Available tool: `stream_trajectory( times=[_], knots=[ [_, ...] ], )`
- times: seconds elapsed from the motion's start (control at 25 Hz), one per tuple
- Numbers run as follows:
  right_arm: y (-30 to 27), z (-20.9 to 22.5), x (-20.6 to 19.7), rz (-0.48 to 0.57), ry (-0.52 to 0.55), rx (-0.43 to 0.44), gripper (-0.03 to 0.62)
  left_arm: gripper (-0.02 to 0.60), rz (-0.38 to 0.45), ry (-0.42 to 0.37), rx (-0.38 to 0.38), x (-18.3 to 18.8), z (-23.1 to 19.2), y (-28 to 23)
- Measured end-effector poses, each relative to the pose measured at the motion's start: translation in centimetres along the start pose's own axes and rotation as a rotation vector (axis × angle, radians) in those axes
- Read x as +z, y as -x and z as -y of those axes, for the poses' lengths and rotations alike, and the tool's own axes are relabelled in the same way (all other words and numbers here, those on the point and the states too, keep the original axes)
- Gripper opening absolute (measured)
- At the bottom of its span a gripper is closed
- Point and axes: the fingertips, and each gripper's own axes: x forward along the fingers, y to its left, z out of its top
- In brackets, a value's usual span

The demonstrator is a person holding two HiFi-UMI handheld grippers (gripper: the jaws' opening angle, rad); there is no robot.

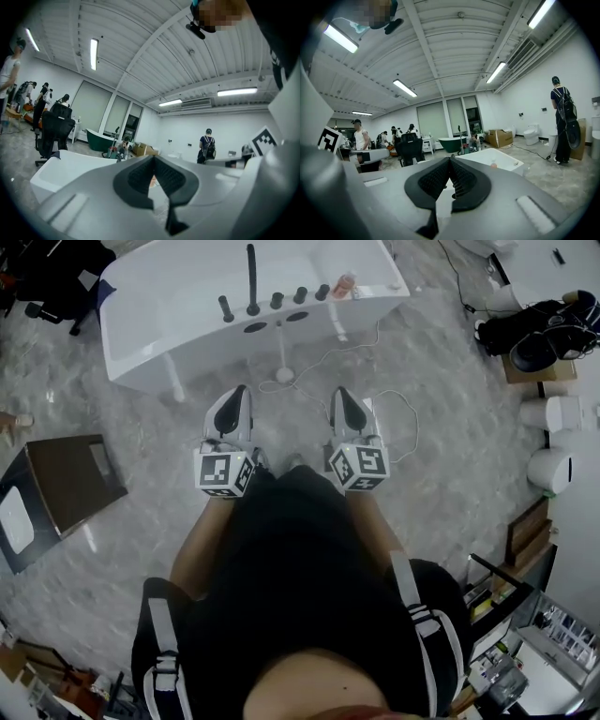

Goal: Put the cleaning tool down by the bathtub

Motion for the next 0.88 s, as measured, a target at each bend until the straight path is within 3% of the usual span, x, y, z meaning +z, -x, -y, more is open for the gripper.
stream_trajectory(
  times=[0.44,0.88],
  knots=[
    [4.6,2.5,0.7,0.028,0.019,0.039,-0.002,0.009,-0.01,-0.006,-0.013,-1.4,6.3,0.1],
    [4.4,4.0,1.4,0.047,-0.002,0.059,-0.002,0.009,-0.012,-0.026,-0.002,-1.4,7.7,-0.6]
  ],
)
